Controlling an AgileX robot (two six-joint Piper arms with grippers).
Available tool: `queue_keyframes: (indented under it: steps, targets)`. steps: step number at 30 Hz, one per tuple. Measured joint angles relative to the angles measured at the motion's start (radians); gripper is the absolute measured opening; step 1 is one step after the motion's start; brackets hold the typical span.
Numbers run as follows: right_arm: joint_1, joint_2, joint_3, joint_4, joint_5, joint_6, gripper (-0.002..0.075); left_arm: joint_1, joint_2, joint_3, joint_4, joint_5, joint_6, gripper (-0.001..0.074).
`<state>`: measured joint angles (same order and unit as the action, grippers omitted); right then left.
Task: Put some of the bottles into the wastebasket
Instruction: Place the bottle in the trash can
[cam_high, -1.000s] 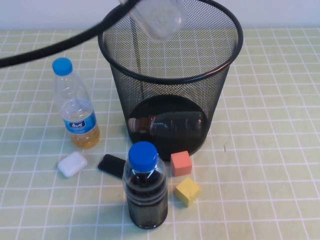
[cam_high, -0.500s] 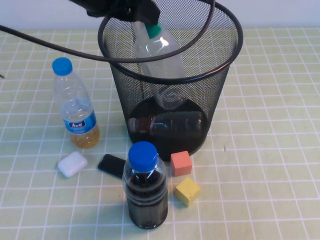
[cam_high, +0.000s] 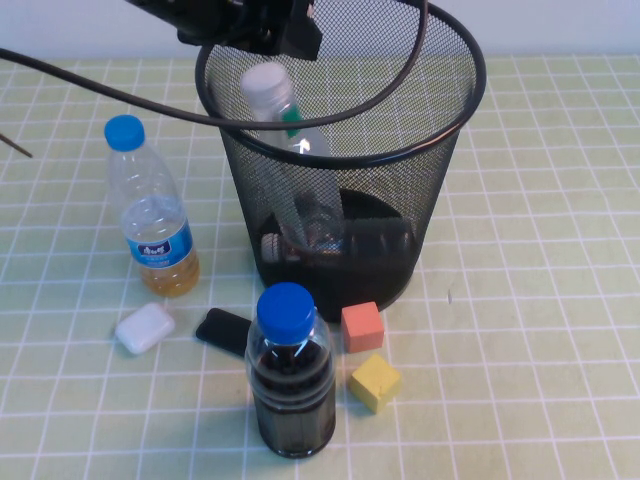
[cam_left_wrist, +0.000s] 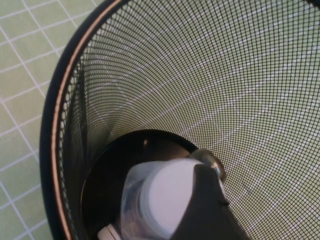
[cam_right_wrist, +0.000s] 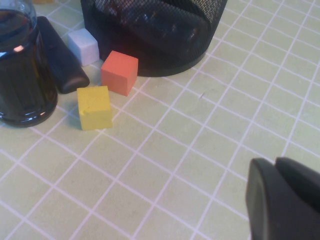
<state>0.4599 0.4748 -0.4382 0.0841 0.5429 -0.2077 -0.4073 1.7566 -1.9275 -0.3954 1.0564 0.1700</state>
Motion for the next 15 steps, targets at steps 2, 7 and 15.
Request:
queue_keyframes:
  steps: [2,7,15]
  targets:
    - [0.000,0.000,0.000,0.000,0.000,0.000,-0.0008,0.000,-0.002,0.000,0.002,0.004,0.000,0.0407]
    - [0.000,0.000,0.000,0.000,0.000,0.000,-0.0008,0.000,-0.029,0.000,0.021,0.043,0.000,0.0277]
    - [0.000,0.000,0.000,0.000,0.000,0.000,-0.0008,0.000,-0.127,0.000,0.111,0.134,0.000,0.0013]
